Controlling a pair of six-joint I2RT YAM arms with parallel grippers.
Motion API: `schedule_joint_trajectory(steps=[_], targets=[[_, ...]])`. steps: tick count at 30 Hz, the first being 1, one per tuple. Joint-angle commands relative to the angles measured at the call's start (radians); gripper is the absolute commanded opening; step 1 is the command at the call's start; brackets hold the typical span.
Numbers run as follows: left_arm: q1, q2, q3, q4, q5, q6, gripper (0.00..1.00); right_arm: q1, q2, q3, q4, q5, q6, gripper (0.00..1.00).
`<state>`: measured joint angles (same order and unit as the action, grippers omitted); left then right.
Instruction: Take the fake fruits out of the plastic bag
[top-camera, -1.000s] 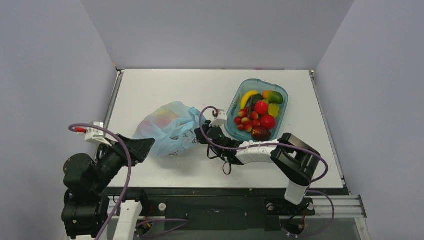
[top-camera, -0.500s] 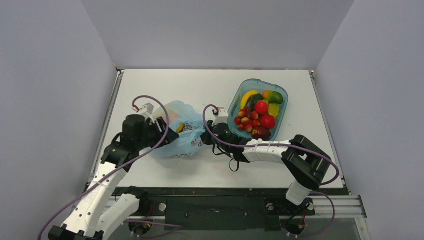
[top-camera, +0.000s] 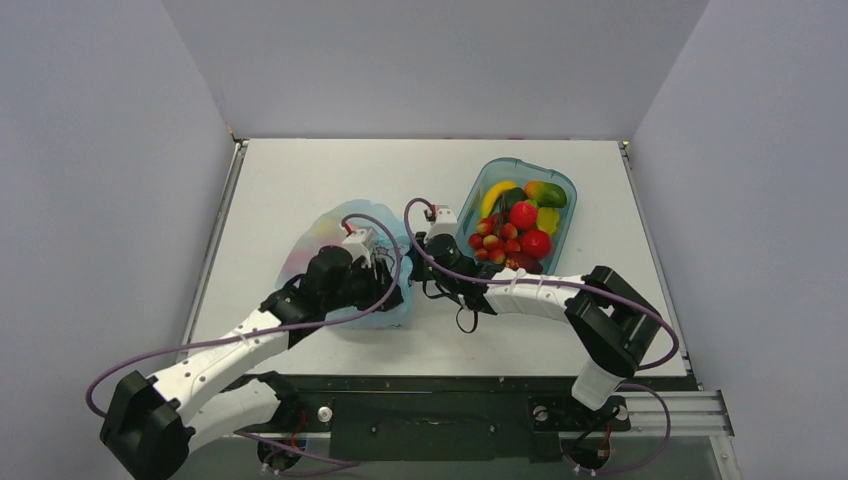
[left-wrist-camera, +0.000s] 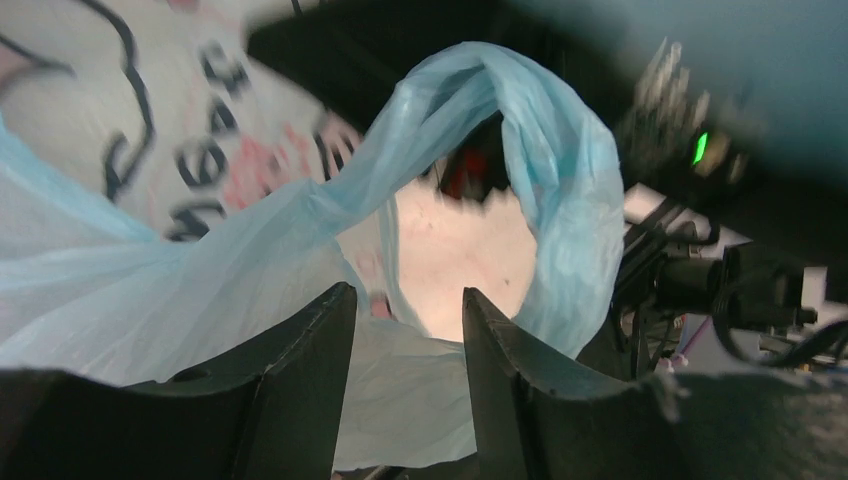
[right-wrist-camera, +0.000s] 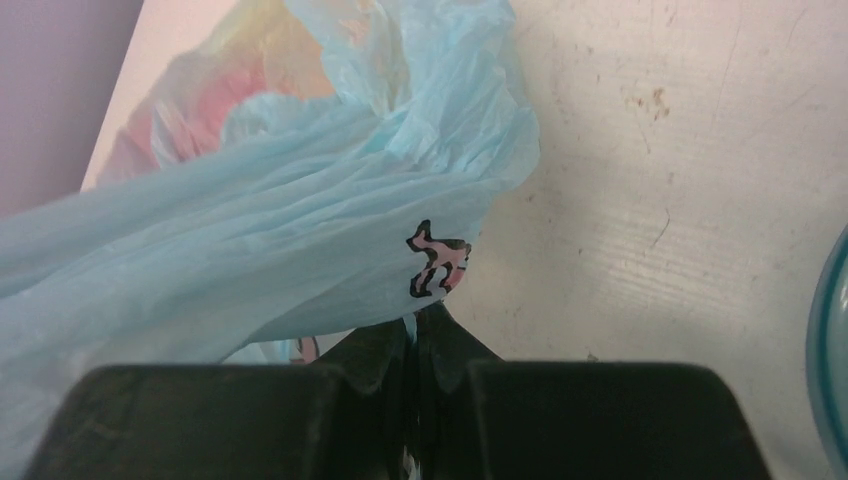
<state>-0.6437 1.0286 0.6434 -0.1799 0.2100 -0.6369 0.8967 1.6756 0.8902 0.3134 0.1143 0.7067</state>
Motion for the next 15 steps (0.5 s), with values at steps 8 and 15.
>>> schedule_joint_trajectory(steps=[8, 15], targets=[[-0.182, -0.44, -0.318, 0.043, -0.274, -0.294, 0.4, -0.067, 0.083, 0.374, -0.364, -0.087, -0.029, 0.11], [-0.182, -0.43, -0.305, 0.018, -0.294, -0.282, 0.4, -0.062, -0.071, 0.26, -0.437, -0.141, -0.057, 0.6]])
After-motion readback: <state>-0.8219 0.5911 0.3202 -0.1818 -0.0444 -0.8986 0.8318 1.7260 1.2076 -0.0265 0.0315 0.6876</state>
